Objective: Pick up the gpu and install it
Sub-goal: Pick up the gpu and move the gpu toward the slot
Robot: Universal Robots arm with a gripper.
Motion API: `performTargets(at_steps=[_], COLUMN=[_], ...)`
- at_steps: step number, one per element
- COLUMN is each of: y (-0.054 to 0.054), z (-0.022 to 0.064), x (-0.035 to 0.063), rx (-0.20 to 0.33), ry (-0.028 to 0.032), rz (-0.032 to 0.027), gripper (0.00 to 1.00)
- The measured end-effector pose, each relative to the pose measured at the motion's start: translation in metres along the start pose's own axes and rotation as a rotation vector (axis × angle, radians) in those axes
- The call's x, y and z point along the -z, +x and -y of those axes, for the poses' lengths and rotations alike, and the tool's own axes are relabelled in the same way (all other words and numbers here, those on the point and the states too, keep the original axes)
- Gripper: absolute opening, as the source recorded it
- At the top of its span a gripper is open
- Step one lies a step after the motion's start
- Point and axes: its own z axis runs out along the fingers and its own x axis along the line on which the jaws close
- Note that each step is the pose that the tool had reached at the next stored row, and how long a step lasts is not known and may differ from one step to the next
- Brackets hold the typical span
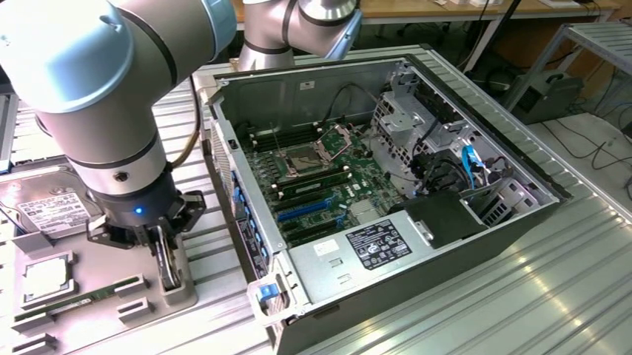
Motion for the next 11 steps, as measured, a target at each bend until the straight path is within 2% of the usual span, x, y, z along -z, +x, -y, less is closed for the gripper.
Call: performTargets(at_steps=[6, 7, 8, 11], y=[0.0, -0.001, -0.001, -0.001], z=[-0.0004, -0.0012, -0.0019, -0.0027], x=[0.0073, 0.0263, 0.0404, 0.0588], rx=[0.0, 0.0, 0.0, 0.0], ry=[0.0, -0.0001, -0.0001, 0.0], rz=[0.0001, 0.0001, 0.0, 0.0], gripper=[0.28, 0.28, 0.28, 0.28])
